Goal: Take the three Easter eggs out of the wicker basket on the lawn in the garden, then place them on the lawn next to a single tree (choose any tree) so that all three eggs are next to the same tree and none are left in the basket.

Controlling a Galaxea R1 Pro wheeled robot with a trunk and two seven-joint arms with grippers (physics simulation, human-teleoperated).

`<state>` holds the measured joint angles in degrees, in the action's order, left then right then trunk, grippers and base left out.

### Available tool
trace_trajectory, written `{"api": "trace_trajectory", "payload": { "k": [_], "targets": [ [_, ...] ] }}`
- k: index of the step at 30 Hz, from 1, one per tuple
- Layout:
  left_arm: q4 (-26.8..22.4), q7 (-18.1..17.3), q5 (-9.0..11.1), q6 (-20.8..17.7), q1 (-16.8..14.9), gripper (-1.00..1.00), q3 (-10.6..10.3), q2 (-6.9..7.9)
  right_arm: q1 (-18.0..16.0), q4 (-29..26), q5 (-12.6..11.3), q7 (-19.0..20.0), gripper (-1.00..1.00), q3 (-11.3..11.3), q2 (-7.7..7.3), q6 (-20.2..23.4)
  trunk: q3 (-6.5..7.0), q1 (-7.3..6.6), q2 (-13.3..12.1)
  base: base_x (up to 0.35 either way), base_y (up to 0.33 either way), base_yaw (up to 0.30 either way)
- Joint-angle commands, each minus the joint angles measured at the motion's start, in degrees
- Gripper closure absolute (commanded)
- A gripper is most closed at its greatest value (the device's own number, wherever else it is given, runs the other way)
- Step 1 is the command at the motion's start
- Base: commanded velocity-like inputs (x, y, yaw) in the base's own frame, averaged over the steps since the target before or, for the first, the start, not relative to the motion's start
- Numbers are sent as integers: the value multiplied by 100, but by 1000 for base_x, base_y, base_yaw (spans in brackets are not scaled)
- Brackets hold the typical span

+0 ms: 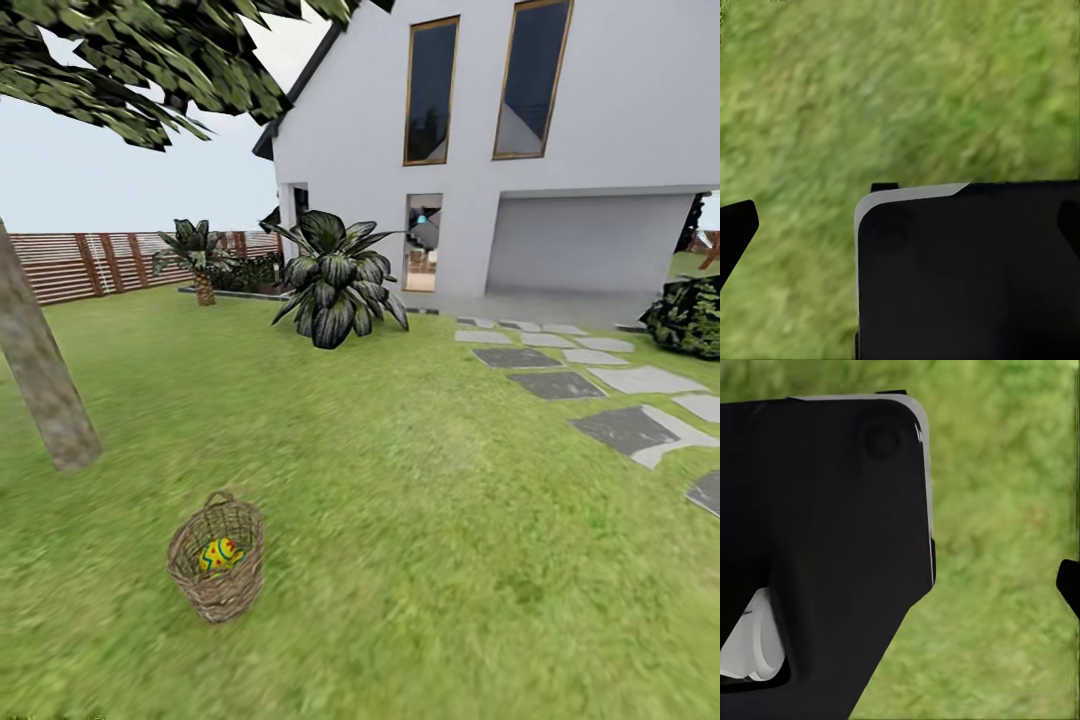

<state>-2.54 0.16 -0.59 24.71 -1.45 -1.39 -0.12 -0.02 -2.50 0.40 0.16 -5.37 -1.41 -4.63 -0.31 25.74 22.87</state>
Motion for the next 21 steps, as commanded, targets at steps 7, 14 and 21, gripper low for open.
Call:
{"api": "trace_trajectory", "payload": {
  "k": [7,14,21],
  "targets": [
    [8,6,-9,70,-4,-100,-10,0,-2,4,4,0,-100,-43,2,-20,-3,5,4,257,-225,290],
    [8,10,-7,77,-4,-100,-10,-3,-2,4,4,2,-100,-41,4,-20,-3,5,4,257,-225,290],
    [8,10,-7,83,-4,-100,-10,-1,-1,4,4,2,-100,-39,7,-20,-3,5,4,257,-225,290]
  ]
}}
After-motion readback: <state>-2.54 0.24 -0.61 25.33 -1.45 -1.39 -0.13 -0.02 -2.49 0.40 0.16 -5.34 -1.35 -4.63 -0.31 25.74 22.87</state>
